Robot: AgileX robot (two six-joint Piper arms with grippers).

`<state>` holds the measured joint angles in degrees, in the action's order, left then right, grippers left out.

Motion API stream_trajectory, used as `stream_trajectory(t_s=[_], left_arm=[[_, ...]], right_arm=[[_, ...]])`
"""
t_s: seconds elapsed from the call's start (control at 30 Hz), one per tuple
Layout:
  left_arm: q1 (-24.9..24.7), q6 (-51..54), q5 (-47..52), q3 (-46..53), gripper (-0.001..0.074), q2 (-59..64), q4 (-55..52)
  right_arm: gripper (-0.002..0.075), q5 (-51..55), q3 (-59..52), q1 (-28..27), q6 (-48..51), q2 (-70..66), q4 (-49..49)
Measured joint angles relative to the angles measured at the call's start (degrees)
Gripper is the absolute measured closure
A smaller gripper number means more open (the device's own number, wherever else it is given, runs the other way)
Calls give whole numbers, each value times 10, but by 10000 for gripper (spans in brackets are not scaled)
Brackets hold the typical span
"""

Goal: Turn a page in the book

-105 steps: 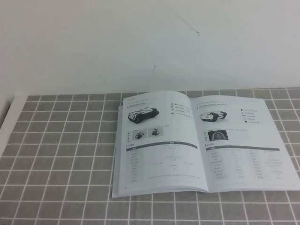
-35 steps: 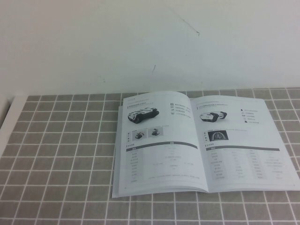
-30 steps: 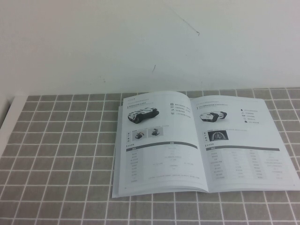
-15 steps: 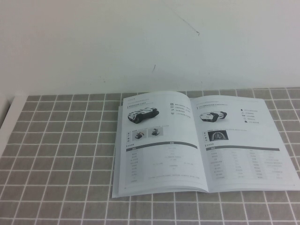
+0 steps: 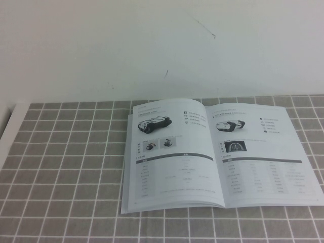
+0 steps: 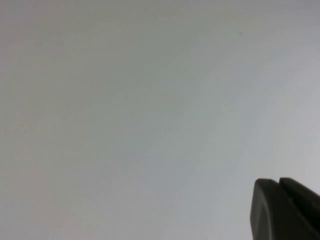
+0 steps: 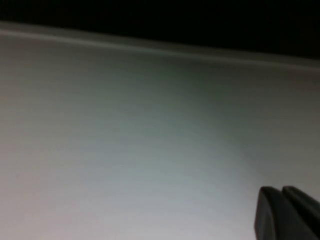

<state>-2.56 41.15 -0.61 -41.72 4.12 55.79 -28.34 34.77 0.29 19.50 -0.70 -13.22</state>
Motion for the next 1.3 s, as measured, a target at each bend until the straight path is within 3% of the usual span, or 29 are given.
stream_trajectory(t_s=[0.1,0.2,0.5,0.67,0.8,0.97,1.13,1.3], left_arm=[[-1,29,84,-40,738,44,-9],[-13,51,151,-75,738,95,-15],[-40,59,294,-132,738,258,-37],[-52,-7,363,-136,738,354,-103],[-57,-101,427,-136,738,442,-164],[-57,-132,432,-136,738,539,-169],[-57,-126,425,-136,738,615,-81],[-57,-23,425,-136,738,695,37]], right_arm=[[729,-31,34,6,-30,-33,36],[729,9,77,6,-44,-85,70],[729,428,230,6,-46,-267,91],[729,569,245,6,-46,-319,63],[729,592,238,6,-46,-326,58],[729,591,223,6,-50,-328,15],[729,588,180,6,-57,-368,-41],[729,604,162,6,-40,-459,-58]])
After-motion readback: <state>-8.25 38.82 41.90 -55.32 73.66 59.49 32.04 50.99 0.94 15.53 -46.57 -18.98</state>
